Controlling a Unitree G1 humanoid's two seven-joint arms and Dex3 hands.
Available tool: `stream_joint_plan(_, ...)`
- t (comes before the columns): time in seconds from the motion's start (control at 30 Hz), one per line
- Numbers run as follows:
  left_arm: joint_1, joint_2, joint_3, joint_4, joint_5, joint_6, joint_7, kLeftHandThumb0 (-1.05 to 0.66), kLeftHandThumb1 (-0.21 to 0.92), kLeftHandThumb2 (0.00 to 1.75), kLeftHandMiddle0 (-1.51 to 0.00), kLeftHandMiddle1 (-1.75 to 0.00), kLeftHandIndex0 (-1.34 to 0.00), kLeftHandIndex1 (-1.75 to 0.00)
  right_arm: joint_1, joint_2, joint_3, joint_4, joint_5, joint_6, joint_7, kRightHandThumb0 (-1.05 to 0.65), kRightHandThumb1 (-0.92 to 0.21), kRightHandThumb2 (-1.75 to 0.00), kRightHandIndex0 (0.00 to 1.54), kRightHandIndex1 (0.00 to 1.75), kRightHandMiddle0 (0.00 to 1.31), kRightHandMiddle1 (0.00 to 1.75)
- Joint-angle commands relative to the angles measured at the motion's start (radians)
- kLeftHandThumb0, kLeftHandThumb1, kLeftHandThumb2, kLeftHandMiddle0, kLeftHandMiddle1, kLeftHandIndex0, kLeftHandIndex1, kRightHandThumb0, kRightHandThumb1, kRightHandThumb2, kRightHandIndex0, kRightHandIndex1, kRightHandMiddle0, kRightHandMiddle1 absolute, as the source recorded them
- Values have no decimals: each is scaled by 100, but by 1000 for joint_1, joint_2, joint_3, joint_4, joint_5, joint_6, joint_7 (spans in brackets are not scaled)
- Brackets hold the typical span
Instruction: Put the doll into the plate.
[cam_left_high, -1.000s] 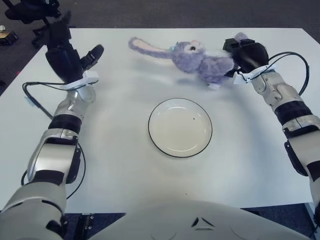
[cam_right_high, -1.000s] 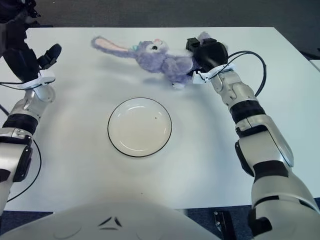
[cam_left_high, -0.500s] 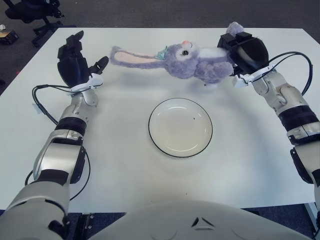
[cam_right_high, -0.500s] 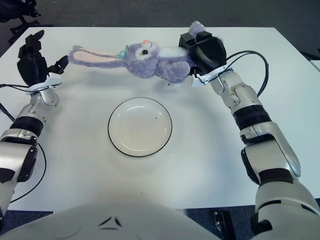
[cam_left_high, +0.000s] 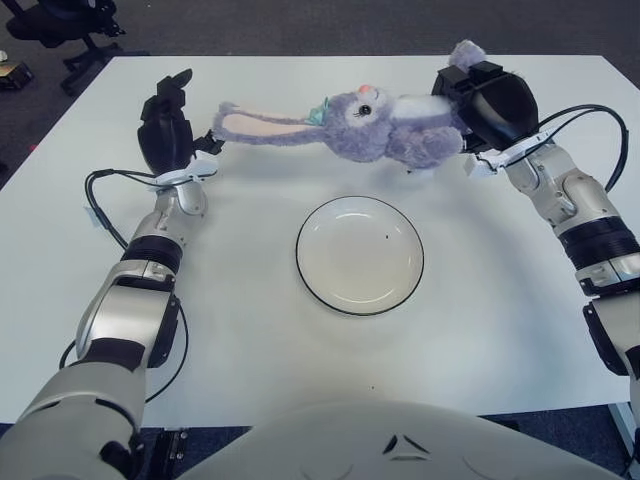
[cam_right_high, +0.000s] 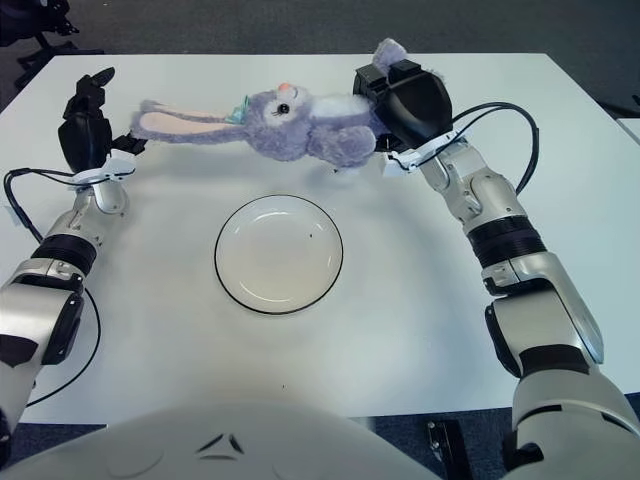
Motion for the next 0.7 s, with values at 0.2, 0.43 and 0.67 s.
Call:
stream_joint_plan(0.2, -19, -12, 29, -8, -59, -16, -92, -44, 92, 45, -45, -15, -19, -66, -38, -5, -30, 80, 16, -116, -94, 0, -37, -124, 59, 167, 37, 175)
stream_joint_plan(0.43, -25, -10, 18, 0, -44, -21, -93, -43, 92, 43, -48, -14, -20, -66, -54, -11, -23, 136, -10, -177, -165, 0, -38, -124, 58, 169, 36, 175)
stream_joint_plan(0.67, -46, -21, 5, 15, -42, -31, -113, -43, 92, 43, -48, -13, -21, -66, -71, -14, -8, 189, -56, -238, -290, 0, -38, -124, 57, 169, 36, 175)
